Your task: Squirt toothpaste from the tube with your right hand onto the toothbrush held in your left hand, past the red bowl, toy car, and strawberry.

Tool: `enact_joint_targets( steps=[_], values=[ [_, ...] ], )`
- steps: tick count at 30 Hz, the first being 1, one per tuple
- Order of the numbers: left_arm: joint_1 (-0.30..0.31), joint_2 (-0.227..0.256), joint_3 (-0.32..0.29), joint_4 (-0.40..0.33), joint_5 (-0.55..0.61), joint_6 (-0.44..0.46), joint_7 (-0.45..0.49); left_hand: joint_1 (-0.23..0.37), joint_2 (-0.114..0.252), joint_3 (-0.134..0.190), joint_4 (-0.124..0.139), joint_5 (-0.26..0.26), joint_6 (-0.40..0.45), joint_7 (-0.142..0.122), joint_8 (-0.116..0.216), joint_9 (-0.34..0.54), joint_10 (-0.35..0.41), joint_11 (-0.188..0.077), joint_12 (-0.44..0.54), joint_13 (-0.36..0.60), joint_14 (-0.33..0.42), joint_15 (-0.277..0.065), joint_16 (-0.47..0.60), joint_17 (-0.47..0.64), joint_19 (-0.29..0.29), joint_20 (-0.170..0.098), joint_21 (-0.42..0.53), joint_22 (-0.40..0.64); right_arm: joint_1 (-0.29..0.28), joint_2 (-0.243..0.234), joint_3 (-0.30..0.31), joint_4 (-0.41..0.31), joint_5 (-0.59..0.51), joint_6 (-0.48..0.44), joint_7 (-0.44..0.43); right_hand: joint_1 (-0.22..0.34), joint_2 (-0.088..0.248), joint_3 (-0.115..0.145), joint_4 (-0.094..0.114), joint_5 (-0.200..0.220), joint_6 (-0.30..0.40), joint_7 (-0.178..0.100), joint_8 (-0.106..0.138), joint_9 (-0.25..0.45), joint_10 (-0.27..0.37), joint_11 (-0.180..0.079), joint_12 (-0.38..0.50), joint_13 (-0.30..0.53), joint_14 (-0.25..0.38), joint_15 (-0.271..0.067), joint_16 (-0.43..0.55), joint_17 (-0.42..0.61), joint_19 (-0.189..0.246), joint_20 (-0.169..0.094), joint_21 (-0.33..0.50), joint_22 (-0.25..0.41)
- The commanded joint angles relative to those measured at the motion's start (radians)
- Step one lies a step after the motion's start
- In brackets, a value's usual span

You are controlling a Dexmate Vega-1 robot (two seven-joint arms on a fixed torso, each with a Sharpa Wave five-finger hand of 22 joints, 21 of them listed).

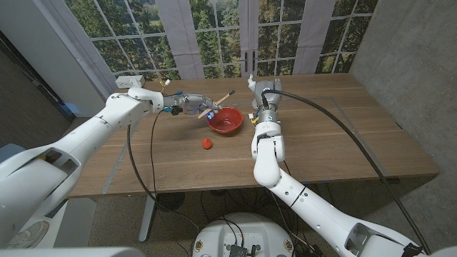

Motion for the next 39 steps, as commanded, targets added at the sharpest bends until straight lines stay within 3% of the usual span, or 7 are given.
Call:
enact_joint_targets(
  steps=[1,19,39],
  values=[
    [0.04,0.058,-0.016,-0.133,0.037,0.072,0.14,0.044,0.047,0.017,0.006,0.009,0.011,0.014,0.007,0.002,0.124,-0.115,0.003,0.001,0.08,-0.112,-0.004,0.001,0.003,-0.09,0.005,-0.001,-0.006,0.008,0.016,-0.002,-0.037,0.001,0.066,-0.008,-0.005,0.005,-0.003,-0.003,-0.006,0.008,-0.001,0.0,-0.004,0.01,-0.004,0.005,0.008,-0.113,-0.004,-0.003,-0.001,0.008,0.004,0.0],
    [0.1,0.108,-0.04,-0.278,0.061,0.129,0.289,0.042,0.048,0.016,0.008,0.009,0.003,0.008,0.005,0.003,0.12,-0.118,-0.006,-0.01,0.079,-0.112,-0.006,-0.001,0.001,-0.088,0.003,-0.001,-0.032,0.032,0.068,-0.003,-0.088,0.006,0.195,-0.017,-0.011,0.004,-0.006,-0.004,-0.014,0.009,-0.007,-0.001,-0.012,0.013,-0.017,0.014,-0.004,-0.114,-0.026,-0.022,-0.003,0.011,0.005,0.0],
    [0.175,0.08,-0.087,-0.251,0.052,-0.062,0.334,0.033,0.048,0.014,0.011,0.01,0.007,-0.003,0.009,-0.001,0.119,-0.131,-0.026,-0.036,0.066,-0.111,-0.012,-0.001,-0.014,-0.088,-0.003,-0.001,-0.05,0.029,0.113,0.014,-0.09,-0.006,0.244,-0.019,-0.009,0.004,-0.009,-0.006,-0.01,0.009,-0.007,-0.001,-0.004,0.012,-0.021,0.024,-0.002,-0.115,-0.031,-0.028,-0.002,0.01,0.008,0.0]
  ],
)
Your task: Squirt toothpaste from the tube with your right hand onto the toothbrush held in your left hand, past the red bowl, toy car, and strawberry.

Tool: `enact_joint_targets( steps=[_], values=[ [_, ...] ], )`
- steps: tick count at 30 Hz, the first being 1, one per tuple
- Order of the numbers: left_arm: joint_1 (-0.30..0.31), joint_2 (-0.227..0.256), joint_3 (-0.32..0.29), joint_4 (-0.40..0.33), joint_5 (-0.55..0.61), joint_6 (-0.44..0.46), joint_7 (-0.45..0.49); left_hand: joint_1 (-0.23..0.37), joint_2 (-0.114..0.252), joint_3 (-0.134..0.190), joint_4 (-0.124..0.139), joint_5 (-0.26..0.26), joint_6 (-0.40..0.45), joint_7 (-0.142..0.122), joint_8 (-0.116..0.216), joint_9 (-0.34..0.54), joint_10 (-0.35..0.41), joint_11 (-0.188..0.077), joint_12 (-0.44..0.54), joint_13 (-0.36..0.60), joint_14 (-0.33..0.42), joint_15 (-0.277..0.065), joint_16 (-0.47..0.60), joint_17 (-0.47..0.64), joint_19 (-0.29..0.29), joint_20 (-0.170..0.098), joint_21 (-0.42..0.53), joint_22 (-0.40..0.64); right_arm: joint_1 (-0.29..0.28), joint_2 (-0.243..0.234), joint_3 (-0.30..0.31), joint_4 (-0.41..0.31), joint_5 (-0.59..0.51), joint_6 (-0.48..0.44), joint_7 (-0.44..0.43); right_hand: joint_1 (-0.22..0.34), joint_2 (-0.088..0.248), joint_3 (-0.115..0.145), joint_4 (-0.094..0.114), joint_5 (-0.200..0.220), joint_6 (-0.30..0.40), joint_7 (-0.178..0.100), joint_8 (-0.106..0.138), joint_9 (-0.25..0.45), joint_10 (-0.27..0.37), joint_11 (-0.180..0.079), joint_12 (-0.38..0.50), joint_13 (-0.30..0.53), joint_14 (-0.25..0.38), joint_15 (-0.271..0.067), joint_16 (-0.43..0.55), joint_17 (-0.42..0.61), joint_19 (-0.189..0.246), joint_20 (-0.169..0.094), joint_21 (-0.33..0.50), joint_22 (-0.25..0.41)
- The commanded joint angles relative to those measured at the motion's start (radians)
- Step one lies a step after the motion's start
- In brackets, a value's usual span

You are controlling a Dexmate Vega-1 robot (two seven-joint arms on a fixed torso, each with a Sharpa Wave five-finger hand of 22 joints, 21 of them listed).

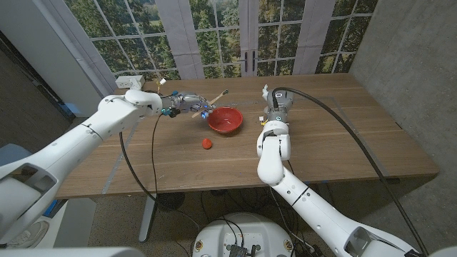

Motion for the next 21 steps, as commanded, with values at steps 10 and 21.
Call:
enact_joint_targets(
  steps=[10,21],
  values=[
    [0.012,-0.043,0.004,0.042,0.052,-0.16,0.038,0.027,0.049,0.008,0.012,0.006,0.005,-0.008,0.01,-0.001,0.119,-0.131,-0.012,-0.006,0.059,-0.109,-0.003,0.003,-0.021,-0.085,-0.009,-0.001,-0.008,-0.002,0.046,0.029,0.018,-0.027,0.048,-0.006,0.007,-0.002,-0.005,-0.004,0.0,0.0,-0.001,0.004,0.01,0.0,-0.005,0.008,-0.003,-0.113,-0.001,-0.003,0.002,0.006,0.008,0.0],
    [-0.03,-0.086,0.038,0.108,0.114,-0.242,0.009,0.018,0.05,0.005,0.015,0.007,0.002,-0.024,0.011,-0.003,0.112,-0.132,-0.028,-0.021,0.046,-0.109,-0.009,0.005,-0.042,-0.087,-0.017,0.0,-0.002,-0.014,0.057,0.049,0.042,-0.047,0.07,-0.007,0.008,-0.002,-0.007,-0.005,0.0,0.003,-0.002,0.004,0.013,0.0,-0.009,0.01,-0.003,-0.114,-0.002,-0.003,0.002,0.007,0.01,0.0]
  ],
)
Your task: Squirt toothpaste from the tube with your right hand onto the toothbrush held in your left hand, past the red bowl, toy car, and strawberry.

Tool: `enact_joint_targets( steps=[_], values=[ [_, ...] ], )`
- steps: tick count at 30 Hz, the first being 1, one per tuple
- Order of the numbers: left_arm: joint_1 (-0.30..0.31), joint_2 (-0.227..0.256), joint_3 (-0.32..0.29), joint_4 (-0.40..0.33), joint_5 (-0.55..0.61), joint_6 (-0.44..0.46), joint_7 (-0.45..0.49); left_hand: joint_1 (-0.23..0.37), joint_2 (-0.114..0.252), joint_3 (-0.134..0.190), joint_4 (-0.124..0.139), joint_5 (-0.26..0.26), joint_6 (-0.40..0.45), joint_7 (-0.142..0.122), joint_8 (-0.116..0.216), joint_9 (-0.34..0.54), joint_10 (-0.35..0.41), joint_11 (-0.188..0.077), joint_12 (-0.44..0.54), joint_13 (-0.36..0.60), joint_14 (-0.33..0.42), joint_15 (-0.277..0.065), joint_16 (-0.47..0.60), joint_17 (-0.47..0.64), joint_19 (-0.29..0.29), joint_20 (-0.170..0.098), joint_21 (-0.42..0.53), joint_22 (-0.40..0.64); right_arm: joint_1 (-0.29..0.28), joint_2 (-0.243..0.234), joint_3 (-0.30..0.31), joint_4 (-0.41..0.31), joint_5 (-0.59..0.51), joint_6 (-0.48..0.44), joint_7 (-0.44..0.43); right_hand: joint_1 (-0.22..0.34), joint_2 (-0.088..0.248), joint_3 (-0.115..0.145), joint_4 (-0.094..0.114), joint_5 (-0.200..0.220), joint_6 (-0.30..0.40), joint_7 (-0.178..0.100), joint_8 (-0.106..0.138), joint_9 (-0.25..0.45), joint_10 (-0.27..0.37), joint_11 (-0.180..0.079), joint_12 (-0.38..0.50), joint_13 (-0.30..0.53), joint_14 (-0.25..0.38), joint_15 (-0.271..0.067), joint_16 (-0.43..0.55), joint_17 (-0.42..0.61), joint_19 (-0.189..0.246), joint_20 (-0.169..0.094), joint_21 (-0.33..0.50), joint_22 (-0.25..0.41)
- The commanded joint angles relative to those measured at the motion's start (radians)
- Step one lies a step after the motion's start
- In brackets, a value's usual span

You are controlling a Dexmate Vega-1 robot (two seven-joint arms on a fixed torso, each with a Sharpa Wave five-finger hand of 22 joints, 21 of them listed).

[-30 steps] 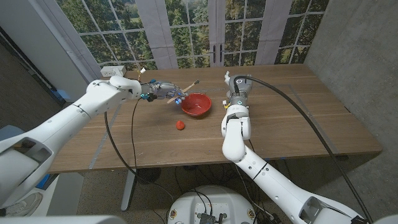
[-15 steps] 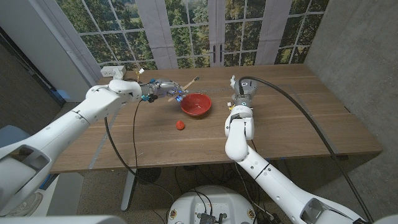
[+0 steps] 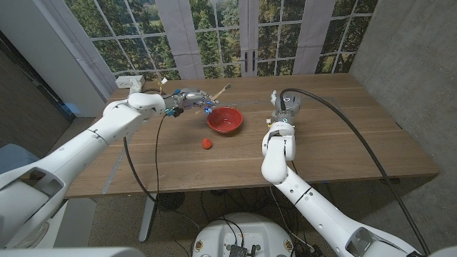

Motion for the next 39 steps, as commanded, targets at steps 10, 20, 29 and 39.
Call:
enact_joint_targets(
  steps=[10,20,29,39],
  values=[
    [-0.055,-0.075,0.046,0.105,0.086,-0.13,-0.036,0.024,0.04,0.004,0.015,0.01,0.0,-0.015,0.009,-0.001,0.118,-0.124,-0.017,-0.014,0.031,-0.109,-0.016,0.0,-0.025,-0.094,-0.009,0.0,0.029,-0.023,0.022,0.059,0.033,-0.028,0.081,-0.01,0.001,-0.002,0.0,-0.003,-0.007,0.007,-0.006,0.002,0.006,0.006,-0.01,0.005,-0.006,-0.111,-0.003,0.0,0.0,0.008,0.008,0.001],
    [-0.07,-0.09,0.057,0.109,0.099,-0.119,-0.039,0.02,0.041,0.003,0.015,0.011,0.001,-0.017,0.01,-0.003,0.118,-0.125,-0.017,-0.01,0.029,-0.108,-0.018,0.002,-0.027,-0.094,-0.011,0.0,0.048,-0.046,0.013,0.088,0.084,-0.055,0.081,-0.016,-0.002,-0.006,0.001,-0.004,-0.005,0.012,-0.006,0.002,0.014,0.004,-0.01,0.011,-0.01,-0.112,-0.005,-0.001,0.001,0.01,0.009,0.001],
    [-0.075,-0.101,0.063,0.112,0.104,-0.108,-0.036,0.018,0.042,0.002,0.014,0.011,0.002,-0.018,0.011,-0.004,0.119,-0.124,-0.018,-0.012,0.029,-0.109,-0.018,0.003,-0.026,-0.094,-0.012,-0.001,0.06,-0.064,-0.003,0.094,0.106,-0.074,0.092,-0.034,-0.011,-0.014,0.005,-0.005,-0.025,0.015,-0.016,0.001,-0.005,0.006,-0.022,0.018,-0.024,-0.107,-0.019,-0.012,-0.001,0.015,0.01,0.001],
    [-0.078,-0.11,0.071,0.117,0.107,-0.096,-0.036,0.016,0.043,0.001,0.013,0.011,0.002,-0.015,0.011,-0.006,0.119,-0.122,-0.019,-0.011,0.03,-0.109,-0.019,0.003,-0.025,-0.093,-0.013,-0.001,0.071,-0.076,-0.019,0.107,0.102,-0.086,0.133,-0.068,-0.039,-0.035,0.012,-0.004,-0.07,0.021,-0.036,0.001,-0.047,0.019,-0.046,0.029,-0.044,-0.101,-0.033,-0.023,-0.004,0.028,0.01,0.001]
  ],
)
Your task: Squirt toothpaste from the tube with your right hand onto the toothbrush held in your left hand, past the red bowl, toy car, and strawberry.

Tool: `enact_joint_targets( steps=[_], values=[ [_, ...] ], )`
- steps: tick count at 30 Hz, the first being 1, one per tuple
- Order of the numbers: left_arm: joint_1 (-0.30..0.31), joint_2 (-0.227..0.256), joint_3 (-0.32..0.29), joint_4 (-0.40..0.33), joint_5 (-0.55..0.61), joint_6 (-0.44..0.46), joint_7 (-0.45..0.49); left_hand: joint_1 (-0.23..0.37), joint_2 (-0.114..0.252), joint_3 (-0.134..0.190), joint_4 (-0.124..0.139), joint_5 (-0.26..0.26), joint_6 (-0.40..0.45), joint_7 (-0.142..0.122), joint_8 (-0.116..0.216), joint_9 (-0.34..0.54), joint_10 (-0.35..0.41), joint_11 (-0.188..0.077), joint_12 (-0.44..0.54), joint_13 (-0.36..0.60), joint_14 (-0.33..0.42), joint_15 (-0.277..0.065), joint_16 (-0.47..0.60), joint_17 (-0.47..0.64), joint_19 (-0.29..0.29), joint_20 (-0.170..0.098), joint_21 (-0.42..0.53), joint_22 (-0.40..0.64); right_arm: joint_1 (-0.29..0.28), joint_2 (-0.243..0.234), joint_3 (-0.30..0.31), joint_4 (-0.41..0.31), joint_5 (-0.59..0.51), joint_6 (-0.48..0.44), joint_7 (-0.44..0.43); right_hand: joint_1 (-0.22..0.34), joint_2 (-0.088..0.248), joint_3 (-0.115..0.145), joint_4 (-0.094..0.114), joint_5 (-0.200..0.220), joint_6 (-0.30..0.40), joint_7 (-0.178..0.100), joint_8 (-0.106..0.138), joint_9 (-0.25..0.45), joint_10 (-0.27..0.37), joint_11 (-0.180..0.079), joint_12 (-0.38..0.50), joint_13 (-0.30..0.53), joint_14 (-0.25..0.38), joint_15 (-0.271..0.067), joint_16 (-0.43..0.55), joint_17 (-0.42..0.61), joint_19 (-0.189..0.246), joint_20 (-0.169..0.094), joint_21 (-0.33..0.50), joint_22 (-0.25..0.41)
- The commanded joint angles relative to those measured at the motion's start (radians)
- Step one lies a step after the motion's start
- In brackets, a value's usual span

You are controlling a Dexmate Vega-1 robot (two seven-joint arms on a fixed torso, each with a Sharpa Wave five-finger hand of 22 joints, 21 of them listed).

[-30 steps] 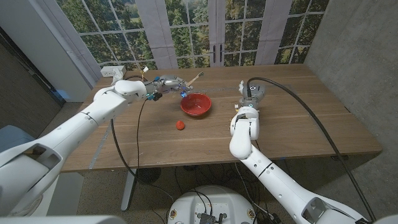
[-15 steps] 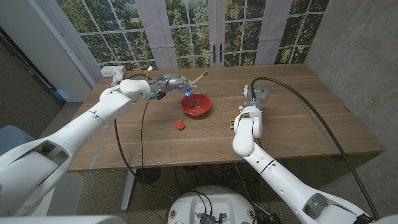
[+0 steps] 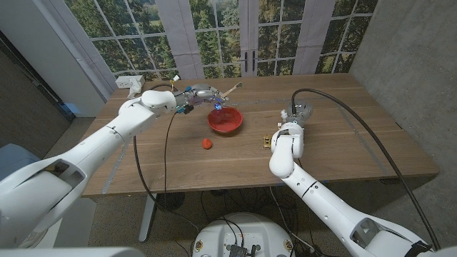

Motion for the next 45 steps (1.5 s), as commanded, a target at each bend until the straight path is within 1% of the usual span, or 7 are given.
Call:
enact_joint_targets(
  steps=[1,11,17,20,25,32,45],
  values=[
    [-0.007,-0.014,0.011,0.009,0.008,0.021,0.001,0.026,0.033,0.008,0.006,0.004,0.006,0.001,0.007,0.002,0.123,-0.118,0.004,0.002,0.036,-0.103,-0.003,0.003,-0.002,-0.092,-0.005,-0.001,0.019,-0.022,-0.023,0.021,0.004,-0.016,0.042,-0.035,-0.016,-0.018,0.005,0.0,-0.029,0.006,-0.015,0.004,-0.023,0.009,-0.016,0.007,-0.018,-0.107,-0.009,-0.004,0.004,0.014,0.006,0.001],
    [-0.008,-0.026,0.022,0.014,0.025,0.041,0.029,0.026,0.032,0.007,0.004,0.004,0.01,-0.004,0.007,-0.001,0.124,-0.126,-0.003,-0.01,0.03,-0.103,-0.008,0.003,-0.026,-0.089,-0.014,-0.001,0.012,-0.036,-0.02,-0.014,0.042,-0.019,0.017,-0.106,-0.032,-0.052,0.035,0.003,-0.067,0.024,-0.031,0.006,-0.059,0.034,-0.047,0.006,-0.036,-0.099,-0.013,-0.008,-0.006,0.031,0.003,0.002],
    [-0.018,-0.041,0.031,0.035,0.033,0.048,0.034,0.021,0.032,0.003,0.007,0.006,0.015,-0.017,0.006,-0.006,0.124,-0.132,-0.013,-0.028,0.009,-0.102,-0.02,0.004,-0.105,-0.076,-0.04,-0.001,-0.011,-0.046,-0.006,-0.07,0.135,-0.038,-0.088,-0.184,-0.022,-0.079,0.073,-0.001,-0.085,0.045,-0.038,0.008,-0.061,0.051,-0.056,0.01,-0.044,-0.096,-0.006,-0.001,-0.013,0.042,0.0,0.002],
    [-0.024,-0.047,0.037,0.042,0.04,0.055,0.039,0.016,0.033,-0.002,0.009,0.007,0.018,-0.026,0.006,-0.011,0.125,-0.134,-0.018,-0.037,-0.021,-0.102,-0.039,0.0,-0.167,-0.054,-0.061,-0.001,-0.024,-0.055,-0.006,-0.099,0.181,-0.048,-0.154,-0.203,-0.021,-0.086,0.082,-0.004,-0.088,0.052,-0.039,0.009,-0.063,0.058,-0.058,0.013,-0.042,-0.092,-0.004,-0.002,-0.014,0.044,0.0,0.003],
    [-0.031,-0.052,0.046,0.041,0.058,0.071,0.057,0.014,0.031,-0.012,0.006,0.007,0.027,-0.036,0.007,-0.019,0.127,-0.152,-0.028,-0.059,-0.103,-0.103,-0.079,-0.002,-0.258,-0.022,-0.099,-0.004,-0.042,-0.075,-0.01,-0.151,0.257,-0.054,-0.251,-0.216,-0.022,-0.092,0.087,-0.006,-0.089,0.054,-0.039,0.009,-0.06,0.059,-0.058,0.014,-0.039,-0.092,-0.001,-0.001,-0.015,0.045,0.0,0.003],
    [-0.041,-0.061,0.061,0.053,0.078,0.073,0.061,0.026,0.03,-0.019,-0.001,0.008,0.03,-0.042,0.006,-0.026,0.131,-0.153,-0.027,-0.071,-0.175,-0.109,-0.13,-0.027,-0.314,0.004,-0.13,-0.006,-0.048,-0.106,-0.022,-0.198,0.331,-0.064,-0.329,-0.227,-0.026,-0.098,0.089,-0.008,-0.09,0.056,-0.04,0.009,-0.059,0.063,-0.06,0.015,-0.036,-0.093,0.003,0.0,-0.014,0.045,0.0,0.003],
    [-0.045,-0.062,0.083,0.038,0.129,0.085,0.089,0.043,0.029,-0.023,-0.002,0.009,0.036,-0.043,0.007,-0.033,0.134,-0.153,-0.027,-0.087,-0.221,-0.111,-0.184,-0.07,-0.36,0.024,-0.171,-0.01,-0.043,-0.153,-0.06,-0.263,0.399,-0.078,-0.391,-0.234,-0.029,-0.104,0.086,-0.01,-0.092,0.057,-0.04,0.01,-0.058,0.06,-0.062,0.019,-0.034,-0.092,0.007,0.0,-0.013,0.046,0.0,0.003]
  ],
)
